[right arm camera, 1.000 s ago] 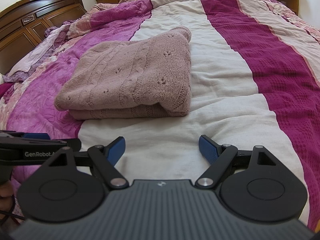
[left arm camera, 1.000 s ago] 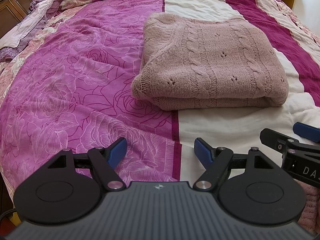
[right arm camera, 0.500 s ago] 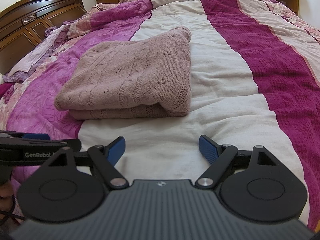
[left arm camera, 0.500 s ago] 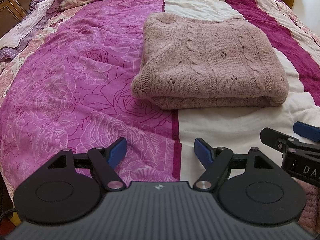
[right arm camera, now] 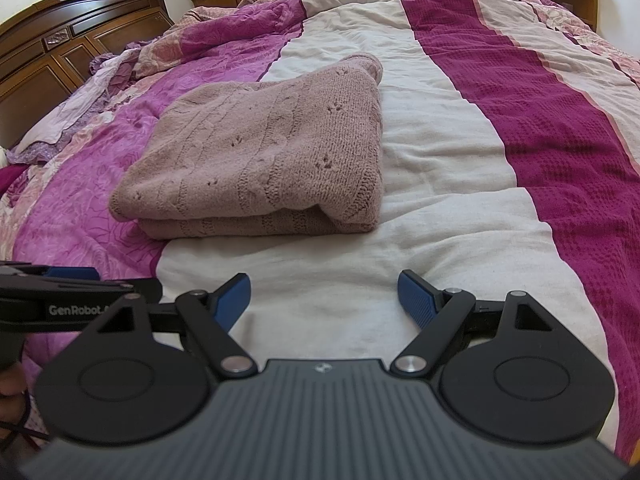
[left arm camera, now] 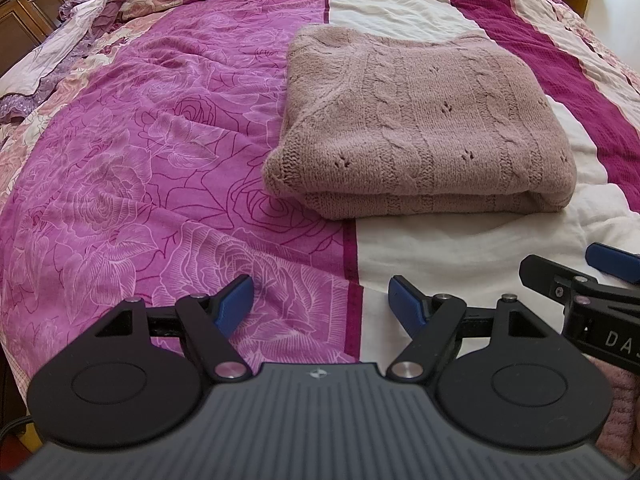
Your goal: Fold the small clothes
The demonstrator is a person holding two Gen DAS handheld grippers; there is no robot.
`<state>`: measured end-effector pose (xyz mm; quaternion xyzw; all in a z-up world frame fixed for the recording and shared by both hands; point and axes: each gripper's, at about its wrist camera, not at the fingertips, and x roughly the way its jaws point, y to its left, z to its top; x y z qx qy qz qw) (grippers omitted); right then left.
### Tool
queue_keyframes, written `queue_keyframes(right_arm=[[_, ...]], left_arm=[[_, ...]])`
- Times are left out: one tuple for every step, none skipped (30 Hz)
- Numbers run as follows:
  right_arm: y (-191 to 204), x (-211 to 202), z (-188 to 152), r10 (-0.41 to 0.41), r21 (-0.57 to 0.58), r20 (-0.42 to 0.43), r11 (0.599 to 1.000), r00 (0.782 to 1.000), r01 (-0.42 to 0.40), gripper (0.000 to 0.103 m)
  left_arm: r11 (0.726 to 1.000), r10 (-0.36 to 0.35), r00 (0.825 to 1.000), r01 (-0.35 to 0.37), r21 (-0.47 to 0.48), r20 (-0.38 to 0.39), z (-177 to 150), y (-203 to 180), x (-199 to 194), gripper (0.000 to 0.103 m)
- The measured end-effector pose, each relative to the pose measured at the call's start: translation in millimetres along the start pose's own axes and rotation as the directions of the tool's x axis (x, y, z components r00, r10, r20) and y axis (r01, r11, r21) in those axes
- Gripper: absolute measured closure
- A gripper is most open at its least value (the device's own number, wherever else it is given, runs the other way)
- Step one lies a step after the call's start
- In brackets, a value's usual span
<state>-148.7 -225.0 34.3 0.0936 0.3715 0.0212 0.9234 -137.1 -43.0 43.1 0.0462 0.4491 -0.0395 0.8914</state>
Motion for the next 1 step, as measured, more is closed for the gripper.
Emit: queue_keyframes(right_arm=[[0.0, -0.1, 0.0, 0.0, 0.0, 0.0, 1.0, 1.0, 0.0, 0.021]], left_arm=[[1.0, 0.0, 1.0, 0.0, 0.0, -0.001, -0.5, 0.3, 0.5, 0.023]])
